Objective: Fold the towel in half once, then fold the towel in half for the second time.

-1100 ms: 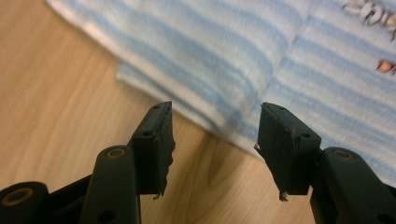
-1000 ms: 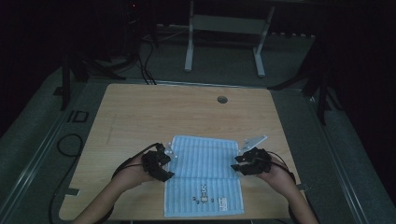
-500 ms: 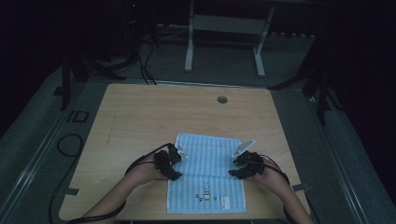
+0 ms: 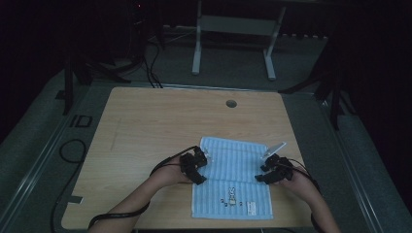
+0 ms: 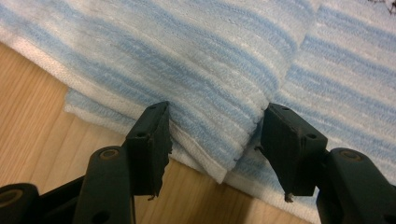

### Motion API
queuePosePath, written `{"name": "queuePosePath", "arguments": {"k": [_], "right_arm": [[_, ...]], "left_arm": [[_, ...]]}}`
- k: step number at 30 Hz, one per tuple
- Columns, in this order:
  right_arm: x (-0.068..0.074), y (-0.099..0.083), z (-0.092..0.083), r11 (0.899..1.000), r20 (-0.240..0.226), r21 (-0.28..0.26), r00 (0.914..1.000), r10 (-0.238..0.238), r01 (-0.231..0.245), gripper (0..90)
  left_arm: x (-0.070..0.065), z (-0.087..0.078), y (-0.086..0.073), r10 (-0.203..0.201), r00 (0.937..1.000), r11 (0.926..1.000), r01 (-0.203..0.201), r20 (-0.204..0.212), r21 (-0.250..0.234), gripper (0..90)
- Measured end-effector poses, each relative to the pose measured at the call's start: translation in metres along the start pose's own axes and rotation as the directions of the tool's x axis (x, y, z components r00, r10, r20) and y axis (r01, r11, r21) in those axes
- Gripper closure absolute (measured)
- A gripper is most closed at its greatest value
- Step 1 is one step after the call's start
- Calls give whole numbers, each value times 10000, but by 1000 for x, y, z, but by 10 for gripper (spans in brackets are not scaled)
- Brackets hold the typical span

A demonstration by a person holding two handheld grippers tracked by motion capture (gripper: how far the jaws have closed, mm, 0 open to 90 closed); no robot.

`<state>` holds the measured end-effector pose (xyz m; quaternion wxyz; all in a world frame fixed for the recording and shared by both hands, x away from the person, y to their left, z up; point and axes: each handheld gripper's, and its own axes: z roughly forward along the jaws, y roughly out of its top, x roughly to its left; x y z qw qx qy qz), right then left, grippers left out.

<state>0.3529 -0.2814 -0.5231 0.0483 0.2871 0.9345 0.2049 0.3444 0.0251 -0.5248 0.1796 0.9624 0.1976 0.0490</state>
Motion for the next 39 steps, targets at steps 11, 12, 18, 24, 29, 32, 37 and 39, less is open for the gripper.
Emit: {"name": "queuePosePath", "arguments": {"k": [11, 12, 18, 24, 29, 32, 37, 39], "right_arm": [[-4, 11, -20, 9996, 291, -245, 9995, -152, 159, 470], [-7, 13, -24, 9995, 341, -303, 9994, -109, 119, 469], [-35, 33, -37, 9992, 760, -298, 9967, 272, -250, 448], [-63, 52, -32, 9955, 1102, -75, 9894, 948, -945, 435], [-83, 62, -18, 9865, 1138, 165, 9805, 1601, -1629, 425], [-90, 64, -6, 9819, 1243, 399, 9759, 1792, -1853, 424], [-96, 61, 13, 9713, 1290, 980, 9706, 2034, -2166, 447], [-95, 60, 19, 9676, 1304, 1386, 9725, 1932, -2108, 509]], "left_arm": [[23, -35, 3, -229, 9986, 9997, 228, -485, -19, 424], [27, -38, 4, -280, 9987, 9996, 281, -425, -4, 423], [63, -42, 21, -838, 9952, 9965, 839, -511, 1, 389], [85, -30, 40, -1316, 9888, 9913, 1306, -710, -180, 389], [97, -14, 53, -1461, 9865, 9893, 1457, -738, -109, 389], [104, -8, 57, -1375, 9862, 9905, 1378, -926, -31, 389], [121, 5, 57, -2111, 9750, 9774, 2102, -698, -211, 375], [125, 12, 57, -2223, 9734, 9750, 2216, -557, -175, 375]]}}
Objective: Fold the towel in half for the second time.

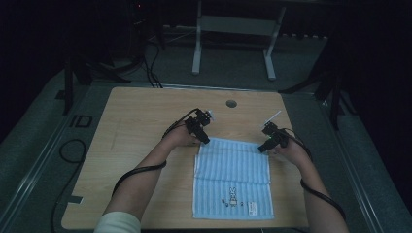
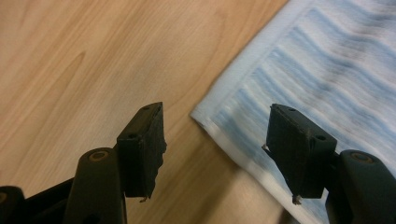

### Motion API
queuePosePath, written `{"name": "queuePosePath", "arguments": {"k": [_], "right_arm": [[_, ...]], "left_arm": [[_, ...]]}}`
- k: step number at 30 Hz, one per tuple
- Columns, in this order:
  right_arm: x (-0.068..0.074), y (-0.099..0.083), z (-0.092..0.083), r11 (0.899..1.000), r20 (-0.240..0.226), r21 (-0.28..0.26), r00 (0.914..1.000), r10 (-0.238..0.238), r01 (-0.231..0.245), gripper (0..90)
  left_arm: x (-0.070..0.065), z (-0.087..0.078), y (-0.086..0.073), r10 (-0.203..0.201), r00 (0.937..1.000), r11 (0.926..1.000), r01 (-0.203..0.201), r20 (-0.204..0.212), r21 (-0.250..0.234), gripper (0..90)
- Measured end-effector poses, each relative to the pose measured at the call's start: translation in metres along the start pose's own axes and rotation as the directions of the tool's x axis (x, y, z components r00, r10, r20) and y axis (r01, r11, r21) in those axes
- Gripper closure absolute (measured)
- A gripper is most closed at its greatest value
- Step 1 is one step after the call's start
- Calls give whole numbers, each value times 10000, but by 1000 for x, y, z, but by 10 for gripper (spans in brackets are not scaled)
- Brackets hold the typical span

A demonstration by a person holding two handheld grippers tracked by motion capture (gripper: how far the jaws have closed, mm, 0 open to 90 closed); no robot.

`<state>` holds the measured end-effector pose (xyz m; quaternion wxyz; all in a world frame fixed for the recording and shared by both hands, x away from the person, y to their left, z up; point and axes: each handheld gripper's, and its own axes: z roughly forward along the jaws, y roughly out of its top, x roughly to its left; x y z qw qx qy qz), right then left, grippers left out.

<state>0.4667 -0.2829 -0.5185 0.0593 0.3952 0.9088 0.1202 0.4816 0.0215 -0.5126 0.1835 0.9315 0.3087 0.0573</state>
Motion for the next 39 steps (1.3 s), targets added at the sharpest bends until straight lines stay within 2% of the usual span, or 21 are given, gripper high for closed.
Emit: {"name": "queuePosePath", "arguments": {"k": [2, 5, 7, 10, 13, 16, 18, 21, 25, 28, 29, 31, 33, 35, 37, 38, 39], "right_arm": [[1, -1, 1, 9999, -147, -91, 9999, 54, -55, 571], [4, -1, 0, 9998, -199, -72, 9996, -187, 185, 687], [6, 0, 0, 9995, -225, 15, 9993, -300, 301, 752], [11, 3, -1, 9985, -198, 196, 9985, -516, 520, 817], [14, 4, 0, 9976, -81, 284, 9979, -636, 638, 827], [13, 4, -1, 9979, -173, 313, 9983, -565, 571, 828], [12, 4, -1, 9978, -183, 315, 9982, -572, 577, 828], [14, 6, -6, 9980, -43, 91, 9980, -629, 630, 829], [11, 12, -17, 9984, -69, -356, 9990, -441, 439, 830], [10, 17, -27, 9973, 48, -463, 9984, -564, 566, 830], [10, 17, -27, 9973, 48, -463, 9984, -564, 566, 830], [7, 29, -40, 9963, 178, -531, 9976, -668, 676, 830], [4, 39, -54, 9945, 397, -789, 9971, -653, 683, 830], [0, 51, -71, 9912, 495, -1165, 9971, -574, 628, 830], [-1, 62, -90, 9853, 863, -1563, 9947, -566, 697, 830], [-1, 68, -101, 9827, 1016, -1707, 9933, -544, 713, 829], [-1, 73, -112, 9784, 1212, -1916, 9911, -553, 780, 830]], "left_arm": [[1, 6, 1, -30, 10000, 9999, 30, -4, 135, 375], [0, 14, 1, 94, 9999, 9990, -96, 50, 427, 375], [-1, 15, 0, 64, 10000, 9997, -66, 60, 241, 376], [-6, 13, 1, 434, 9988, 9988, -439, 220, 233, 495], [-12, 12, 2, 707, 9967, 9969, -720, 410, 303, 654], [-20, 11, 3, 1018, 9942, 9939, -1032, 358, 390, 802], [-21, 10, 4, 1108, 9934, 9931, -1118, 286, 360, 831], [-24, -2, 5, 1153, 9928, 9933, -1151, 325, -83, 836], [-22, -24, 7, 1091, 9933, 9913, -1060, 373, -777, 837], [-17, -38, 5, 1094, 9938, 9912, -1075, 205, -768, 836], [-17, -38, 5, 1094, 9938, 9912, -1075, 205, -768, 836], [-9, -52, 9, 918, 9958, 9920, -914, 1, -873, 836], [-5, -64, 15, 929, 9950, 9904, -960, -356, -990, 836], [-1, -80, 22, 971, 9924, 9878, -1054, -752, -1148, 835], [4, -99, 30, 867, 9904, 9845, -1017, -1074, -1429, 835], [6, -109, 34, 807, 9875, 9819, -1021, -1351, -1596, 835], [8, -119, 38, 642, 9873, 9789, -905, -1451, -1830, 835]]}}
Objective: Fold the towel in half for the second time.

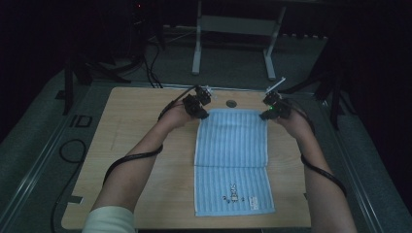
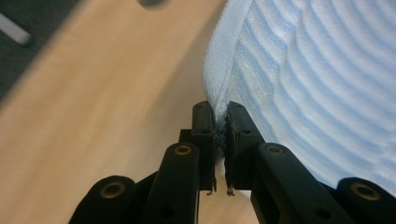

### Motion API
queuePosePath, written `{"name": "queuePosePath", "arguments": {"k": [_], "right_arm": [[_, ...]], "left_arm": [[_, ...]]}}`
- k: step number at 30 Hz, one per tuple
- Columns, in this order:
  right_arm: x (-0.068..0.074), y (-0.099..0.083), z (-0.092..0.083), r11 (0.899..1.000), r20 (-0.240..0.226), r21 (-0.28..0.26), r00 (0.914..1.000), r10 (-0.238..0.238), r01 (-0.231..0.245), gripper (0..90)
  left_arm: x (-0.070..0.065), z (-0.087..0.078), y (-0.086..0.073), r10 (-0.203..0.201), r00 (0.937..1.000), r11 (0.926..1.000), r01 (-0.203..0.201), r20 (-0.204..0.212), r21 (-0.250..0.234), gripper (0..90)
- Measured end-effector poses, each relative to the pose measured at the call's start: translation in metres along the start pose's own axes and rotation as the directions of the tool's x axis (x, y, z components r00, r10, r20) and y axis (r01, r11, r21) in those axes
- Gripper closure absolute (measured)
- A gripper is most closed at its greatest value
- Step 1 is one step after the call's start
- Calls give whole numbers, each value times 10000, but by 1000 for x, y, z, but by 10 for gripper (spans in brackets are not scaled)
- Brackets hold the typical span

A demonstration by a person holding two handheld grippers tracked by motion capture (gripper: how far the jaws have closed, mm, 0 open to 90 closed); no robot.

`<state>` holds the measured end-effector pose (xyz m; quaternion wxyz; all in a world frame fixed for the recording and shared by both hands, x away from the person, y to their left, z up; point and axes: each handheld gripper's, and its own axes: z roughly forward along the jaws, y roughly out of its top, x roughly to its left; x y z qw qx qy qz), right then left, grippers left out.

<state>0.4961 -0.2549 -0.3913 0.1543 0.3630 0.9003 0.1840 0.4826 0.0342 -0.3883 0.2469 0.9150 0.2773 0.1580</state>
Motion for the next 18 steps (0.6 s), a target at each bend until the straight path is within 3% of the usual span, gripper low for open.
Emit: {"name": "queuePosePath", "arguments": {"k": [6, 8, 9, 10, 14, 18], "right_arm": [[-8, 33, -57, 9921, 757, -1248, 9971, -47, 142, 830], [-7, 36, -65, 9902, 842, -1381, 9964, -111, 227, 830], [-5, 37, -71, 9885, 890, -1477, 9959, -181, 312, 830], [2, 38, -83, 9849, 1050, -1619, 9935, -445, 612, 829], [17, 24, -91, 9779, 1328, -1710, 9863, -977, 1199, 829], [30, -4, -91, 9717, 1228, -1816, 9839, -1302, 1512, 829]], "left_arm": [[9, -50, 24, -164, 9967, 9943, 79, -792, -1060, 834], [8, -57, 25, -128, 9975, 9938, 51, -694, -1110, 833], [5, -66, 23, 31, 9965, 9925, -134, -839, -1218, 833], [3, -69, 21, 115, 9974, 9928, -199, -713, -1183, 833], [-9, -74, 4, 364, 9984, 9905, -418, -436, -1308, 833], [-23, -72, -18, 483, 9988, 9882, -471, 44, -1458, 833]]}}
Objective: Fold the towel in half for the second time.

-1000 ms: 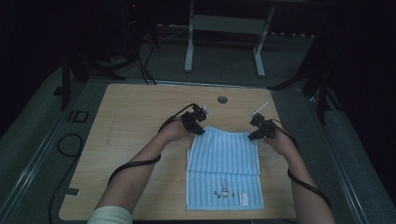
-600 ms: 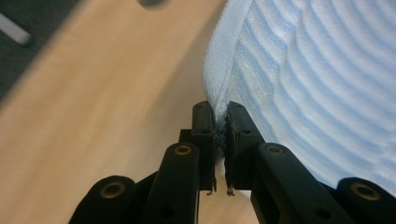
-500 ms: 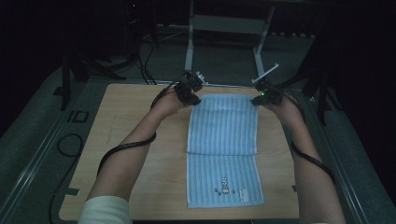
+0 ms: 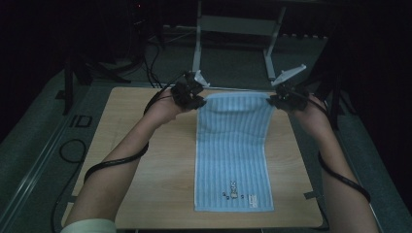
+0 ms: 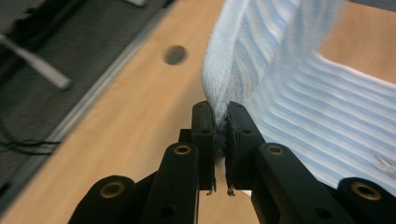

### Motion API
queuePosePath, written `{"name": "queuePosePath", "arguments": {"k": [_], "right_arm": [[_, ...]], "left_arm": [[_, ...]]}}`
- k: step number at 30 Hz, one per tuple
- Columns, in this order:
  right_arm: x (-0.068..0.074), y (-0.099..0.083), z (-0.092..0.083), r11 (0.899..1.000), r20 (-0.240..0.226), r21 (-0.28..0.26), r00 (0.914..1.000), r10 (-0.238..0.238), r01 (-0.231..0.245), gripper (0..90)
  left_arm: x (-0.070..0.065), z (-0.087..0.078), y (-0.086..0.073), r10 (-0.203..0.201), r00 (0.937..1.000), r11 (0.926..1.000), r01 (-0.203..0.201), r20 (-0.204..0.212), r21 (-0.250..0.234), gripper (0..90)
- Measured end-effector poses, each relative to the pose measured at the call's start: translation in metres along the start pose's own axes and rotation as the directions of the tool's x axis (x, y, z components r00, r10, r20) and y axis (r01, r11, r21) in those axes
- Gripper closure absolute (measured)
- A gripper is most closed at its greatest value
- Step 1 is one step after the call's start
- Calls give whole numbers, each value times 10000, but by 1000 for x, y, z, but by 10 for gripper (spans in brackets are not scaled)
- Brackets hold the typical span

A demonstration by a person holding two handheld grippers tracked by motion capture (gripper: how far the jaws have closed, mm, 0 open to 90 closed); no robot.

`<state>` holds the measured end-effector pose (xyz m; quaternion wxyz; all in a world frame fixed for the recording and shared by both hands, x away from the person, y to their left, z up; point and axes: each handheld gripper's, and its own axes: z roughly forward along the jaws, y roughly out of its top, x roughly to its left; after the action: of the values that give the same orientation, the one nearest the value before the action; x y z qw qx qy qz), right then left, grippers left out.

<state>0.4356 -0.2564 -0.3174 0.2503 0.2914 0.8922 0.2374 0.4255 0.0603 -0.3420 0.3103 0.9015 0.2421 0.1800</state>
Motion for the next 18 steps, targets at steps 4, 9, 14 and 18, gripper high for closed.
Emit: {"name": "queuePosePath", "arguments": {"k": [4, 9, 14, 18], "right_arm": [[16, -30, -5, 9999, -230, -75, 9996, -149, 148, 828], [33, -56, -10, 9996, -507, -203, 9985, -202, 192, 828], [59, -84, -10, 9987, -662, -269, 9968, -457, 440, 828], [72, -102, -12, 9982, -1146, -459, 9925, -429, 379, 827]], "left_arm": [[-20, 1, -17, 446, 9974, 9990, -443, 562, -64, 832], [-48, 4, -33, 906, 9908, 9958, -915, 1007, 44, 833], [-67, 6, -48, 1222, 9862, 9922, -1241, 1116, 95, 832], [-83, 6, -62, 1383, 9818, 9897, -1418, 1298, 185, 832]]}}
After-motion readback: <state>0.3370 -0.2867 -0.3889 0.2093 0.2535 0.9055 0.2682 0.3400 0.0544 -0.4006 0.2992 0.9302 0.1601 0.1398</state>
